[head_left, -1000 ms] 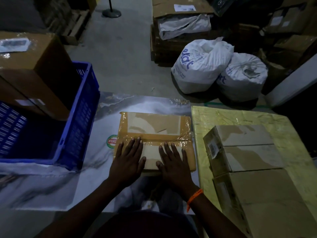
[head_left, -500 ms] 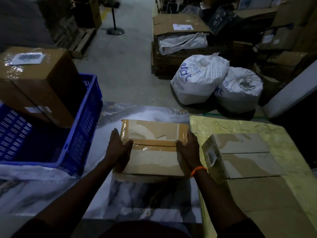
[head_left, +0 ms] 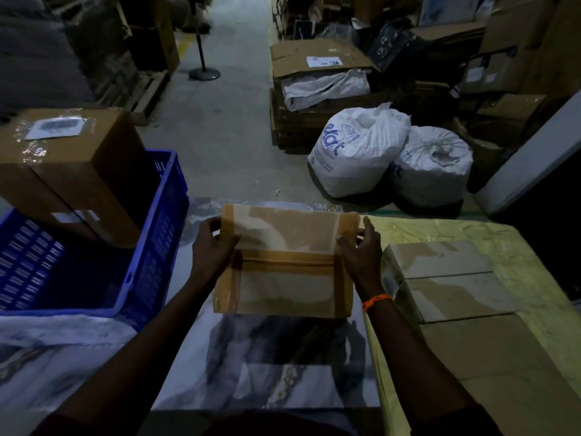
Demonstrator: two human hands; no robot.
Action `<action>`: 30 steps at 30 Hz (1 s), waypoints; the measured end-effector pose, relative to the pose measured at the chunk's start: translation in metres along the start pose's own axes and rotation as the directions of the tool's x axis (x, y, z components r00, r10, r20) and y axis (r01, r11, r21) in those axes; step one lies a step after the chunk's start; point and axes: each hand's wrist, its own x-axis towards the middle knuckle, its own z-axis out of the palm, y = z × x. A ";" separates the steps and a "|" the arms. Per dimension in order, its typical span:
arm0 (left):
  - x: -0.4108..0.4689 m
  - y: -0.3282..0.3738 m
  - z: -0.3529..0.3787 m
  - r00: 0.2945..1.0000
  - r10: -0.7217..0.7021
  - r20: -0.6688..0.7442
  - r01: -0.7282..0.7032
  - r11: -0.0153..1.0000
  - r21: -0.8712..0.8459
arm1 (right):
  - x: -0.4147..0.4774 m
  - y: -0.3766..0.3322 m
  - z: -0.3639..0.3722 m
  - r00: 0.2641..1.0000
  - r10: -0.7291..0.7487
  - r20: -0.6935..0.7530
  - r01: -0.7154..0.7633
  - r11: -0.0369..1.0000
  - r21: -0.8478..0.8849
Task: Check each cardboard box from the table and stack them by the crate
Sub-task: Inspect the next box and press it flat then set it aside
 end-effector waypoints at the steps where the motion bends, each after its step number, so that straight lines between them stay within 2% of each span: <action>1: -0.001 0.002 -0.002 0.999 0.037 -0.005 -0.037 0.999 0.011 | -0.001 -0.001 -0.002 1.000 -0.005 -0.012 0.005 1.000 0.020; 5: -0.012 -0.005 -0.006 0.979 0.202 0.026 -0.204 0.965 0.166 | -0.019 -0.005 -0.013 0.996 -0.086 -0.023 0.086 0.996 0.019; 10: -0.047 -0.014 -0.027 0.952 0.294 0.088 -0.306 0.912 0.273 | -0.054 0.009 -0.028 0.987 -0.154 -0.040 0.158 0.980 0.123; 17: -0.095 -0.030 -0.051 0.921 0.352 0.166 -0.388 0.865 0.319 | -0.102 0.028 -0.032 0.989 -0.096 -0.115 0.120 0.966 0.228; 22: -0.123 -0.044 -0.052 0.924 0.351 0.154 -0.381 0.879 0.287 | -0.123 0.045 -0.030 0.983 -0.082 -0.164 0.109 0.980 0.164; 26: -0.130 -0.043 -0.048 0.921 0.367 0.127 -0.388 0.869 0.308 | -0.125 0.050 -0.035 0.985 -0.095 -0.141 0.112 0.986 0.120; 28: -0.127 -0.037 -0.046 0.920 0.380 0.100 -0.390 0.850 0.355 | -0.122 0.045 -0.038 0.975 -0.181 -0.126 0.190 0.980 0.065; 30: -0.120 -0.027 -0.044 0.917 0.388 0.088 -0.388 0.821 0.419 | -0.119 0.034 -0.041 0.936 -0.337 -0.106 0.332 0.941 -0.058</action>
